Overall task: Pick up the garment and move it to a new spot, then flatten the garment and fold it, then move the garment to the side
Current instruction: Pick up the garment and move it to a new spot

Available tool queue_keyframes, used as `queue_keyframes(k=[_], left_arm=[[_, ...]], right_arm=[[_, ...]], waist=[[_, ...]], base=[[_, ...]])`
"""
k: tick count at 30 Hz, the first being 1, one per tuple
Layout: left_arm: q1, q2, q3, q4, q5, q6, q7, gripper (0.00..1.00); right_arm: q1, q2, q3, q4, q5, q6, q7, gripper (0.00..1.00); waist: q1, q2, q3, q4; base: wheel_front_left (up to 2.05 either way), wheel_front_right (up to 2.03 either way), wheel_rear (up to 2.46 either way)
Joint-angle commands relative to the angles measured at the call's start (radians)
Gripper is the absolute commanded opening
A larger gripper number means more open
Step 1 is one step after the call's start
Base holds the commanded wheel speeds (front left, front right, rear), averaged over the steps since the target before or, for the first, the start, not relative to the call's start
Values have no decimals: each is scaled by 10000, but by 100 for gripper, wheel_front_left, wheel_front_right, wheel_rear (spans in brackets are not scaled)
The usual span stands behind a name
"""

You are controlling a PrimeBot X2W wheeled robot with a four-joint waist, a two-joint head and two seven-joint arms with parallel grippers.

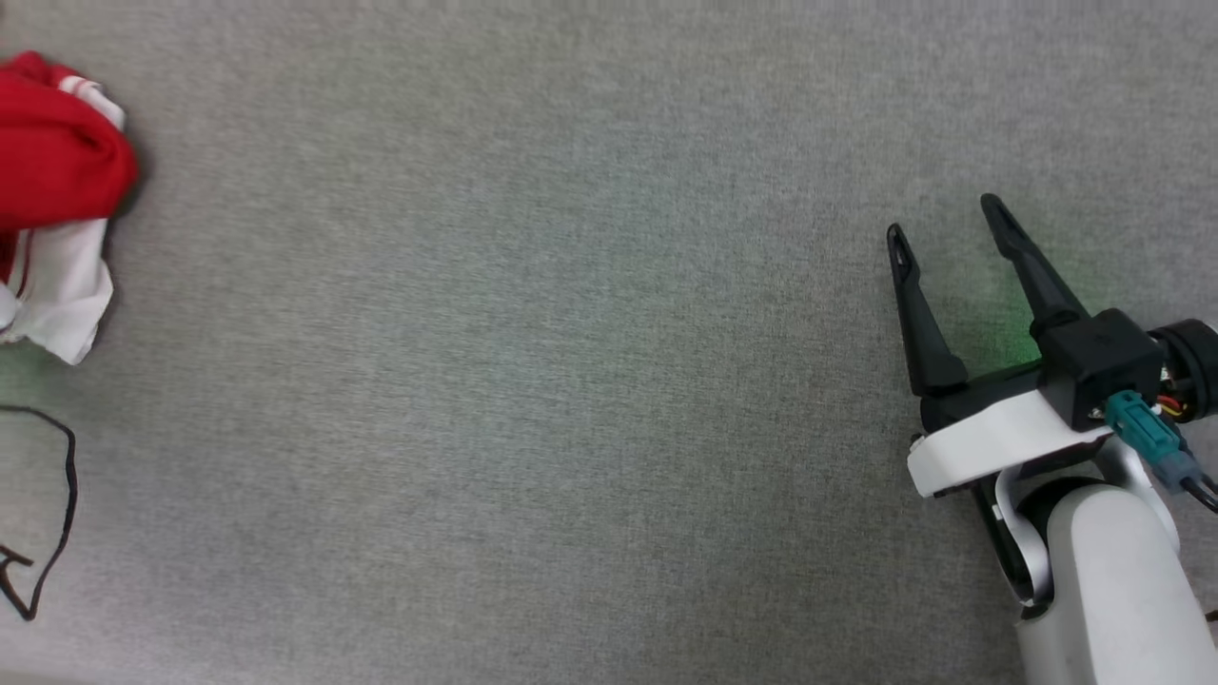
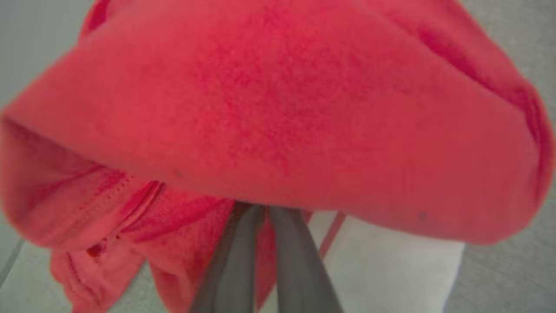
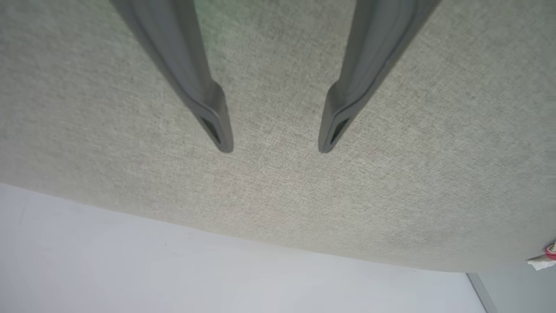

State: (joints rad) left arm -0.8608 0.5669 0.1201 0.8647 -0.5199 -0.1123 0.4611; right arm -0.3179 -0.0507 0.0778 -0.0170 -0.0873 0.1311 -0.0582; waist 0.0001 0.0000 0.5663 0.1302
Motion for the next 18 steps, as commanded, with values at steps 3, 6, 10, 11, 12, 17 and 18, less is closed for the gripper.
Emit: queue_keyframes(k=[3,6,10,11,12,17,18], left_arm=[[-415,67,-223,-46,455,154,-1214,0],[-619,32,-437,56,787,124,-2377,0],[-956,-29,-759,123,1172,90,-3747,0],[-981,-80,-867,138,1294,91,-4107,0],[-1048,-151,-947,137,1345,81,-4386,0],[-1205,-611,-1401,-57,1678,58,-5525,0],[-1176,-713,-1511,-122,1756,60,-5629,0]], right_arm=[[145,7,-8,165,171,-7,-84,100],[319,7,-7,336,310,-7,-182,100],[593,7,-124,499,520,-7,-272,100],[676,7,-156,567,586,-7,-308,100],[778,7,-195,601,644,-7,-294,100],[1276,9,-370,741,920,-7,-394,100],[1367,9,-400,753,972,-7,-389,100]], waist=[[-1,0,-735,208],[-1,0,-1402,235],[-1,0,-2281,206],[-1,0,-2526,186],[-1,0,-2728,161],[-1,0,-3794,-120],[-1,0,-3979,-210]], base=[[0,0,0],[0,0,0],[0,0,0],[0,0,0],[0,0,0],[0,0,0],[0,0,0]])
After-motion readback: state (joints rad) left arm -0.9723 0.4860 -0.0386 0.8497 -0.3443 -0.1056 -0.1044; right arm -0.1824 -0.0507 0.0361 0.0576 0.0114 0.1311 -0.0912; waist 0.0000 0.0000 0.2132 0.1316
